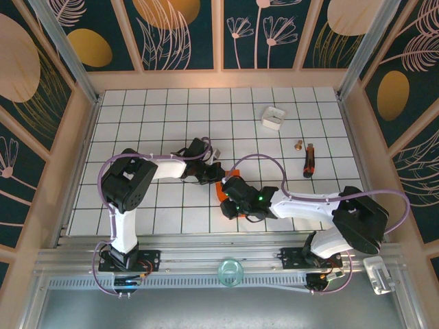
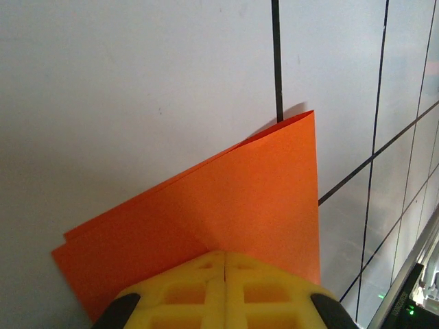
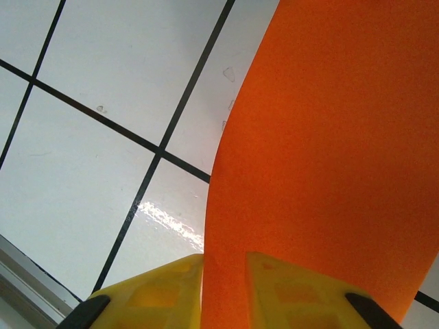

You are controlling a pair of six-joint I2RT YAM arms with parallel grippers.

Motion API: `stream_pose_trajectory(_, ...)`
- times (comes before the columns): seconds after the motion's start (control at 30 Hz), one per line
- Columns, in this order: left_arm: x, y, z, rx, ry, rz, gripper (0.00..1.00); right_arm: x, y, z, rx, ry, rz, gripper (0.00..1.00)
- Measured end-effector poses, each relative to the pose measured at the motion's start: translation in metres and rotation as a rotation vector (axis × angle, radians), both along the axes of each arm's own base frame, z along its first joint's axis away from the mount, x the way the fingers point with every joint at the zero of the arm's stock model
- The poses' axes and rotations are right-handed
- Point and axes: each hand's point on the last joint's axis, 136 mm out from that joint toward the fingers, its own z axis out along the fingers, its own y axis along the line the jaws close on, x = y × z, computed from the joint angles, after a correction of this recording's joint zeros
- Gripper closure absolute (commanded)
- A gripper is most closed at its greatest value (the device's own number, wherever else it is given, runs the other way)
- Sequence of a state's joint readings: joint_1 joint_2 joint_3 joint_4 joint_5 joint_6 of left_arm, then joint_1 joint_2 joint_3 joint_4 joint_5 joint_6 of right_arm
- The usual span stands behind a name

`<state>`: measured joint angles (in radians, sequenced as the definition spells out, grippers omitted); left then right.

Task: Fold a paper plane with a square sheet of paper (pick it up from the middle)
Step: Perform the third fold on the triangle at the bottom-center of the table.

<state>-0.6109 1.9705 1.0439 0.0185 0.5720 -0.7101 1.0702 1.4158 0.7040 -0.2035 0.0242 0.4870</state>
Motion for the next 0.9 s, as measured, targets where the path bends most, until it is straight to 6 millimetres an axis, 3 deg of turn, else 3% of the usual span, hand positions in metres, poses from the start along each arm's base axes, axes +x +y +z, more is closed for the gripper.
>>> stream_pose_trajectory(0.1, 0.0, 0.0, 0.0, 0.0, 0.0, 0.0, 0.93, 0.002, 0.0, 0.001, 0.004, -0.004, -0.002, 0.9)
stream_pose_trajectory(0.23, 0.0, 0.0, 0.0, 0.0, -0.002, -0.003, 0.94, 0.008, -0.002, 0.002, 0.009, -0.007, -0.016, 0.94)
stream_pose_trajectory(0.9, 0.002, -0.004, 0.0, -0.002, -0.024, -0.05, 0.94, 0.036, -0.019, -0.002, 0.106, 0.085, -0.053, 0.91)
